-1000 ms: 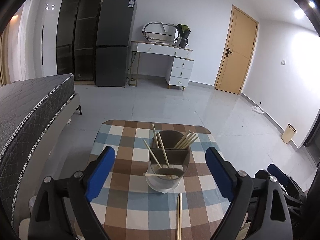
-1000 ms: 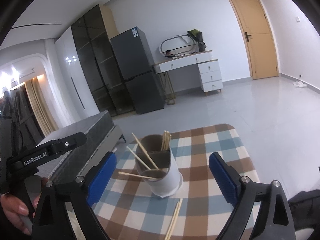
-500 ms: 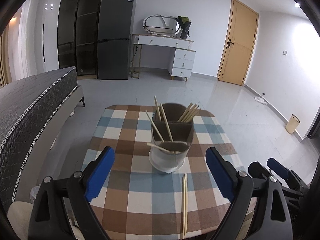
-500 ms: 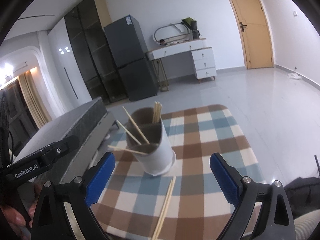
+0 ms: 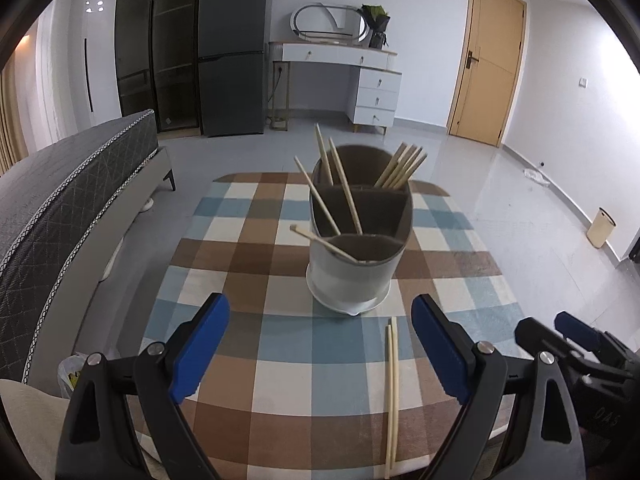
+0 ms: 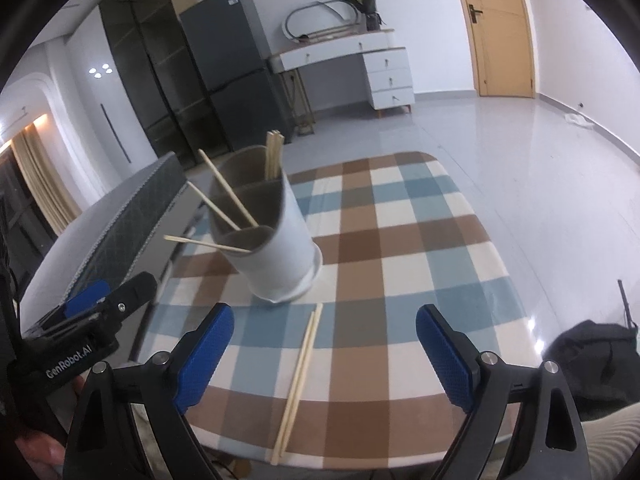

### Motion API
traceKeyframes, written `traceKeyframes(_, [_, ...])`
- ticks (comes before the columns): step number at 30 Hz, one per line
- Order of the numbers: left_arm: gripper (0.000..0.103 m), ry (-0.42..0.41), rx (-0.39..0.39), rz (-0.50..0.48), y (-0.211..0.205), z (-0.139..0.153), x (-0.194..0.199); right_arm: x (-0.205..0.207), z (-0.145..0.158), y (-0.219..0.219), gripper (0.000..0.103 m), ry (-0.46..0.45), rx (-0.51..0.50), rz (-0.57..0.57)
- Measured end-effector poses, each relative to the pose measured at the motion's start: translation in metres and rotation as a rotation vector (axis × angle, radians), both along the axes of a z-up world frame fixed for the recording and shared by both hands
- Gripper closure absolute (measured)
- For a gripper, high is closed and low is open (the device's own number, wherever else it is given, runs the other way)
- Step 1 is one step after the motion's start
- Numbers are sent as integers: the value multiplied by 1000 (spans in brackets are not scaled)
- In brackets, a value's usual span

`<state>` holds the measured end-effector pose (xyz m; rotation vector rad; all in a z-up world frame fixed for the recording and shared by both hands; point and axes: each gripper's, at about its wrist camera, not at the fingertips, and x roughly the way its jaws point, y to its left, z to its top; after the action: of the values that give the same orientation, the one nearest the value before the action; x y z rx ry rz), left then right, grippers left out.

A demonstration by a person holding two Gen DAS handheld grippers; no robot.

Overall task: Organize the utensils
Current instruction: 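Lower both open tools to the remaining chopsticks beside the holder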

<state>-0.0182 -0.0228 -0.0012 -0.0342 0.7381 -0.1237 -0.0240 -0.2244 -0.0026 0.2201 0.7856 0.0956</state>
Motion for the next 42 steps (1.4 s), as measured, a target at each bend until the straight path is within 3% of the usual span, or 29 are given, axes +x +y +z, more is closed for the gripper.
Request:
traceKeyframes(9, [14,111,-3,18,1,-40,20,21,-28,-5,23,127,19,-25])
traceKeyframes(18, [14,137,-19,9,-3,-43,30,41,-52,-5,31,224,9,-60])
traceKeyframes(22, [14,149,-1,23,-1,-45,34,52,-68,4,44,298,-40,-34])
traceKeyframes(25, [14,183,-29,45,5,-49,38,62,-77,8,45,319,-31,-15])
traceKeyframes(28, [14,197,-6,74,7,-51,42,77,-88,13,45,347,-30,-3])
traceKeyframes(32, [14,200,0,93,12,-52,45,98,-104,22,64,386,-24,22])
traceKeyframes(36, [14,221,-13,116,20,-56,50,112,-117,33,71,414,-25,55])
traceKeyframes(38, [14,236,-15,137,24,-59,53,117,-123,37,81,434,-12,70])
traceKeyframes(40, [14,249,-18,151,28,-61,55,120,-127,41,82,448,0,81])
traceKeyframes(42, [14,260,-26,163,31,-63,57,120,-126,47,82,438,-51,95])
